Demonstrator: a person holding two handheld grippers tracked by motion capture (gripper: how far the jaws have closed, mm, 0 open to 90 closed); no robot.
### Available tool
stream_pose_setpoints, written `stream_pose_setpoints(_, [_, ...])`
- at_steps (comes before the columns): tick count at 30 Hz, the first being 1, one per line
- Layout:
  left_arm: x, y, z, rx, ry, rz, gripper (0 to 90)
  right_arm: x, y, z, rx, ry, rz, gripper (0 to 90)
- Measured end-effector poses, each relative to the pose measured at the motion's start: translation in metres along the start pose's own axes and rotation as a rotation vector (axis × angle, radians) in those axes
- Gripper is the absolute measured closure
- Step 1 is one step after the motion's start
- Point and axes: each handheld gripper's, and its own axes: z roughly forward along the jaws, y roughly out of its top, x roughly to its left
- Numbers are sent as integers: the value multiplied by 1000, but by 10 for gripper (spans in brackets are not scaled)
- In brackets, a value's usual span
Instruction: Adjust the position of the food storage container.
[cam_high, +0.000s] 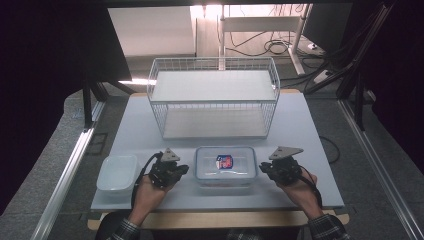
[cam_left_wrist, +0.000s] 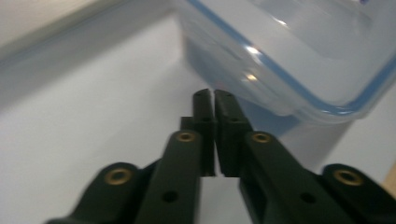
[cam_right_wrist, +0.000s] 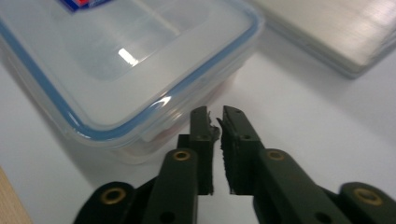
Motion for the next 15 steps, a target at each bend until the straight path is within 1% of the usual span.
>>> stream_pose_setpoints(1, [3, -1, -2, -5, 3, -7, 777, -2, -1, -2, -12, -2, 13, 757])
stream_pose_setpoints(2, [3, -1, -2, -5, 3, -7, 738, -2, -1, -2, -12, -2, 13, 757])
stream_pose_setpoints(3, [5, -4, -5, -13, 10, -14, 687, -7, -2, -5, -25, -15, 30, 687])
stream_pose_setpoints(5, [7, -6, -7, -19, 10, -9, 588, -9, -3, -6, -43, -23, 48, 620])
stream_pose_setpoints(6, [7, -7, -7, -25, 9, -6, 561, -10, -3, -6, -50, -22, 59, 596])
stream_pose_setpoints(7, [7, -7, -7, -25, 9, -6, 520, -10, -3, -6, -50, -22, 59, 596])
stream_pose_setpoints(8, [7, -7, -7, -38, 10, -1, 520, -10, -3, -7, -54, -22, 60, 572])
stream_pose_setpoints(9, [8, -8, -6, -42, 7, 3, 456, -9, -2, -6, -63, -33, 55, 513])
stream_pose_setpoints(10, [8, -8, -6, -42, 7, 3, 425, -9, -2, -6, -63, -33, 55, 513])
stream_pose_setpoints(11, [9, -8, -6, -54, 6, 6, 383, -8, -2, -6, -69, -37, 50, 452])
stream_pose_setpoints(12, [9, -9, -5, -60, 7, 13, 351, -8, -2, -6, -72, -40, 47, 422])
stream_pose_setpoints(13, [9, -9, -5, -60, 7, 13, 320, -8, -2, -6, -72, -40, 47, 422])
stream_pose_setpoints(14, [10, -10, -5, -70, 10, 25, 320, -8, -2, -5, -72, -43, 46, 398])
stream_pose_setpoints(15, [10, -10, -4, -75, 13, 34, 280, -10, -3, -4, -72, -43, 46, 373])
